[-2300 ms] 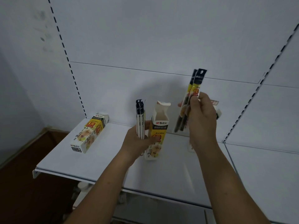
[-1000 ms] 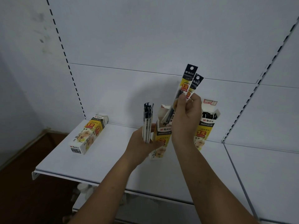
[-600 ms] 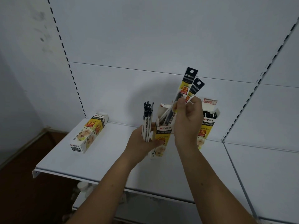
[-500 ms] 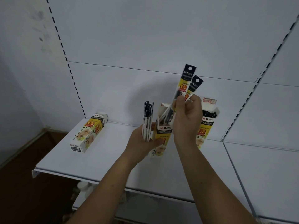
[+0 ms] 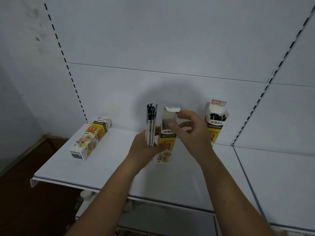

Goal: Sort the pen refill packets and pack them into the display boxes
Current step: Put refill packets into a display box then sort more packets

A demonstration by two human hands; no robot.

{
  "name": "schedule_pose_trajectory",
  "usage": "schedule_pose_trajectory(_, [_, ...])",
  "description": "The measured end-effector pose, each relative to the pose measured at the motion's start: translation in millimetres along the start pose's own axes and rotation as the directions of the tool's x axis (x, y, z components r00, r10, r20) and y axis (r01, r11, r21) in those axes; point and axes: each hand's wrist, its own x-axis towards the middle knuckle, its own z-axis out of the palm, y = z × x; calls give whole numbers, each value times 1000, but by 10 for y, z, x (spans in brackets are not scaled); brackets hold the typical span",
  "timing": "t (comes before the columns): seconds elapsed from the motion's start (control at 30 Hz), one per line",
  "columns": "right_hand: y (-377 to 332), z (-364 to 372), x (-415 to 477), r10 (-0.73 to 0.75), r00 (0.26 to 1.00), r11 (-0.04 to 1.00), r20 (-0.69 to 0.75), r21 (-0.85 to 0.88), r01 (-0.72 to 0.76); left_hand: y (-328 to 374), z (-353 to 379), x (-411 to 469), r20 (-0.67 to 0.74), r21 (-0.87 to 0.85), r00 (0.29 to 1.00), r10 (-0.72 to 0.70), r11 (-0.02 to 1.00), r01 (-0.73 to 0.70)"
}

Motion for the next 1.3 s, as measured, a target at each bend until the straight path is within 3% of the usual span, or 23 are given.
schedule_pose_trajectory(0.07, [12, 19, 12, 55, 997, 997, -54, 65, -52, -1, 10, 10, 4, 3, 1000, -5, 1000, 5])
schedule_pose_trajectory(0.2, [42, 66, 17, 303, 950, 879, -71, 406, -250, -20, 7, 40, -11, 22, 1000, -23, 999, 23])
schedule_pose_trajectory(0.33, [101, 93, -15, 243, 968, 911, -59, 356, -207, 70, 78, 48, -60, -74, 998, -28, 997, 23])
schedule_pose_trajectory(0.5, [123, 58, -53, 31, 998, 973, 62, 227, -45, 244, 179, 72, -175, -161, 982, -74, 986, 45])
schedule_pose_trajectory(0.7, [197, 12, 2, 192, 944, 926, 269, 269, -266, 93, 125, 102, -156, -404, 954, -257, 898, 175])
schedule_pose_trajectory(0.97, [349, 191, -41, 247, 870, 768, 427, 462, -444, 71, 141, 91, -179, -344, 961, -209, 929, 138])
schedule_pose_trajectory(1.3, [238, 282, 56, 354, 886, 724, 300, 512, -462, 122, 184, 304, -206, -293, 966, -158, 952, 93])
